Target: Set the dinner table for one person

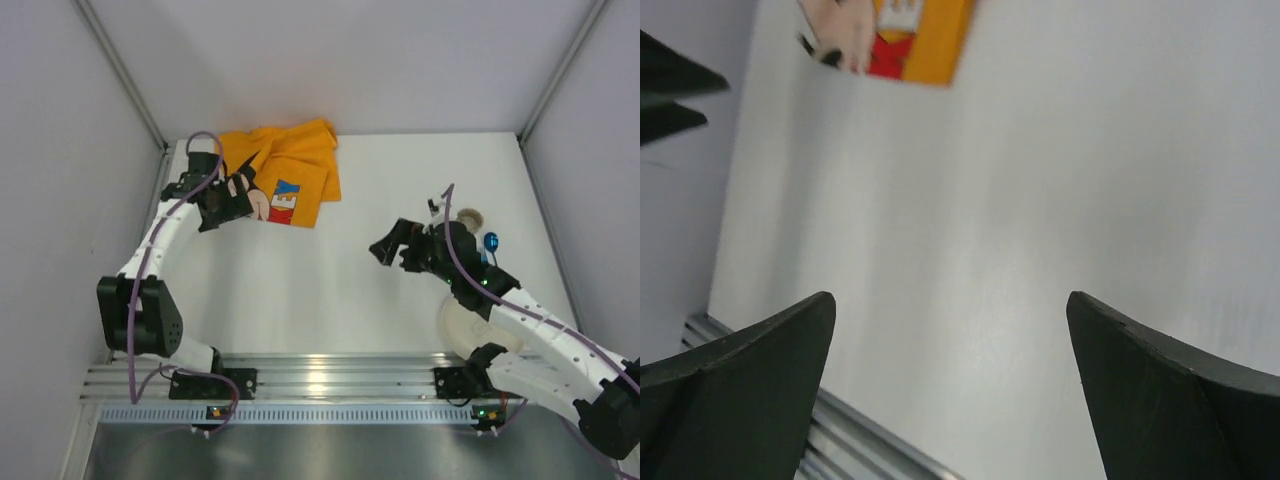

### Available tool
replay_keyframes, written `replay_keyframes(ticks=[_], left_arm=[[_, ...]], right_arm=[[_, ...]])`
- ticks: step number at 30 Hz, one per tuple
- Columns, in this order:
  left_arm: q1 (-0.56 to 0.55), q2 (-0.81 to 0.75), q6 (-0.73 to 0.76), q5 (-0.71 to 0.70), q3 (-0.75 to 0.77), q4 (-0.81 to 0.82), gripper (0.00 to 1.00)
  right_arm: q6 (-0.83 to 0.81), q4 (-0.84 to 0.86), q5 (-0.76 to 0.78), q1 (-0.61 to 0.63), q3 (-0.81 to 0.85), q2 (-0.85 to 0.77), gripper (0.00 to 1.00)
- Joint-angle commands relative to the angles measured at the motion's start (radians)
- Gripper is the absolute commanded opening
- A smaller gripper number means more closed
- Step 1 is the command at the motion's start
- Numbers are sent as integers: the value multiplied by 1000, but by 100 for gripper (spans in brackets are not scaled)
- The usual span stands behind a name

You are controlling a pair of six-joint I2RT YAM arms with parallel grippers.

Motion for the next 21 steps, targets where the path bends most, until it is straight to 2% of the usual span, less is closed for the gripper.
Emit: replay_keyframes(ticks=[1, 6, 10, 14, 17, 21], left_arm=[[-116, 100, 58, -32, 33, 41, 95], [-298, 270, 104, -55, 102, 61, 95], [-366, 402, 100, -53, 215, 55, 94], [-456, 565, 153, -133, 428, 0, 93], [-484, 704, 163, -188, 589, -77, 93], [-476, 821, 149, -198, 709, -134, 89]], right_arm=[[215, -275, -58, 15, -72, -54, 100], [180, -421, 24, 15, -47, -169, 100], [172, -563, 60, 15, -19, -218, 100], [221, -646, 93, 15, -40, -321, 100], [259, -705, 118, 15, -60, -395, 100], [279, -812, 181, 15, -30, -455, 100]])
